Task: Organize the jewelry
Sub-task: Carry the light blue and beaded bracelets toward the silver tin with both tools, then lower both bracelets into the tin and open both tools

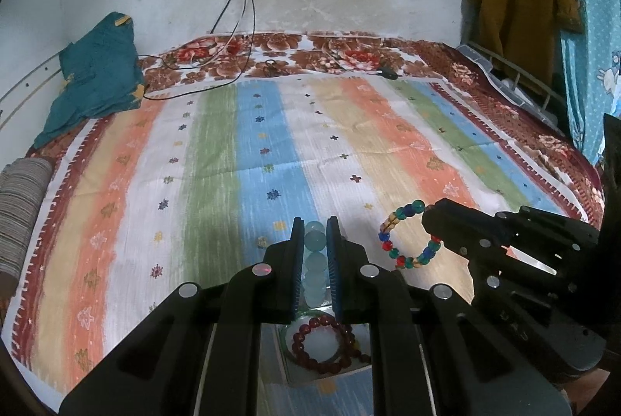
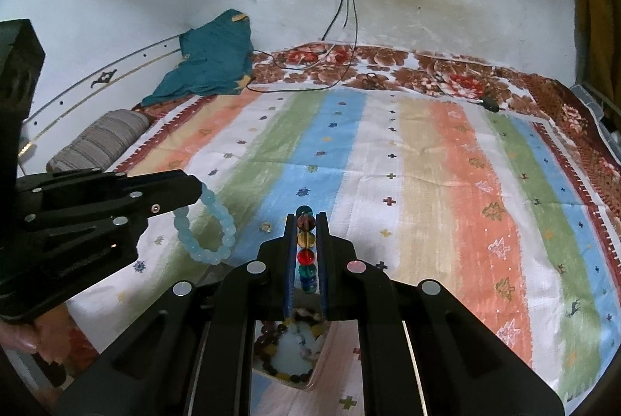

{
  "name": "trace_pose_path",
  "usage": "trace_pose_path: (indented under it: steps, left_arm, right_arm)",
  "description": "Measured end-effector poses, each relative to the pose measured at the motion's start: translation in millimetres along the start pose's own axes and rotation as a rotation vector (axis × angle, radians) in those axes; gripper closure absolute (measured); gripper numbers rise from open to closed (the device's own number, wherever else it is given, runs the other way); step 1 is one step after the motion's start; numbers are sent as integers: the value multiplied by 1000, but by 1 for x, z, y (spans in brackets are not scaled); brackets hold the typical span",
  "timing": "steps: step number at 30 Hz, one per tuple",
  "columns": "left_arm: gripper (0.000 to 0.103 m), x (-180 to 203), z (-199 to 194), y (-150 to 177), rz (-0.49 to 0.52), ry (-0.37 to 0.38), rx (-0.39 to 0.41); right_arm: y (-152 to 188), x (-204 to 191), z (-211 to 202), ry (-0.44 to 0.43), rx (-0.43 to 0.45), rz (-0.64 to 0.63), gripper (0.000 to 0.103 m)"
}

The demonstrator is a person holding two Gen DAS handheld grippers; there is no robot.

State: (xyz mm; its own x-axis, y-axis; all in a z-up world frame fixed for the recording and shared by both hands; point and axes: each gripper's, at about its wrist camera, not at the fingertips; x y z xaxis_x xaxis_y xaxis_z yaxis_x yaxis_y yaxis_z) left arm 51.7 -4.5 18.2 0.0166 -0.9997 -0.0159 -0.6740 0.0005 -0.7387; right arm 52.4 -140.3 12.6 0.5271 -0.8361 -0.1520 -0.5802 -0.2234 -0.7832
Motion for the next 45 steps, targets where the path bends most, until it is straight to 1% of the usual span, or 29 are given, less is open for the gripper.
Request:
trace_pose_path:
  steps: [6,12,16,17,18,19,21,22,26,28,30,36,38,40,44,45]
  left_arm:
    - [92,-1,-11,6,-9,12,6]
    - [92,0,-18,16,-12,26,-5]
    - [92,1,-20,19,-9,24,-9]
    - [91,1,-21,19,-11,6,-1]
    - [77,-1,-21,19,-17,-14,10]
    - [65,-3,-21,19,-25,-25,14]
    - [65,-7,-18,17,-40,-32,4]
    - [65,-9,-17,17,-46,-38,-1]
    - [64,-17,-12,16,-74,-42,-28]
    - [59,-20,-10,15,-89,-42,-39]
    - [57,-23,-7,14,-102,-43,-50]
    - [56,-31,8,11,-116,-68,-100]
    - [54,-32,14,9,-119,-73,-120]
    - [51,-32,19,7,-110,-88,-128]
    - [45,-32,33,0,-110,-101,-145]
    - [40,-33,38,-2,-118,-94,-156]
  right_arm:
    - [6,-3,-6,-17,-12,5,92]
    - [12,-8,-10,-32,-24,2,92]
    - [16,-9,-10,-47,-39,7,92]
    - [17,-9,-10,-51,-45,9,92]
    - [17,-8,-9,-52,-51,14,92]
    - [17,-6,-9,-46,-58,19,90]
    - [17,-3,-8,-30,-61,26,77]
    - [17,-1,-7,-21,-61,34,67]
    - [19,6,0,-4,-91,52,67]
    - [19,8,4,2,-103,54,65]
    - [20,9,7,4,-115,55,63]
    - [19,11,18,4,-150,59,61]
    - [19,13,21,0,-163,67,54]
    - [18,13,25,-3,-173,69,51]
    - [16,18,36,-3,-199,77,50]
    - [16,18,39,-3,-206,78,49]
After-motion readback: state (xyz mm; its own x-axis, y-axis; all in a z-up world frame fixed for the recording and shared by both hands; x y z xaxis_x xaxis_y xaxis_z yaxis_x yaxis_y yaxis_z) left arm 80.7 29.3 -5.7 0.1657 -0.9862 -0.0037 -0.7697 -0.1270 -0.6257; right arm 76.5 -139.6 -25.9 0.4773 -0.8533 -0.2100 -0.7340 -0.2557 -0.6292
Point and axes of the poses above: each gripper's, at about its wrist camera, not at the fingertips, and z roughly the way its jaws point, x to its right, y to its underside, and after that the axes turned 8 degrees about -y, right-handed
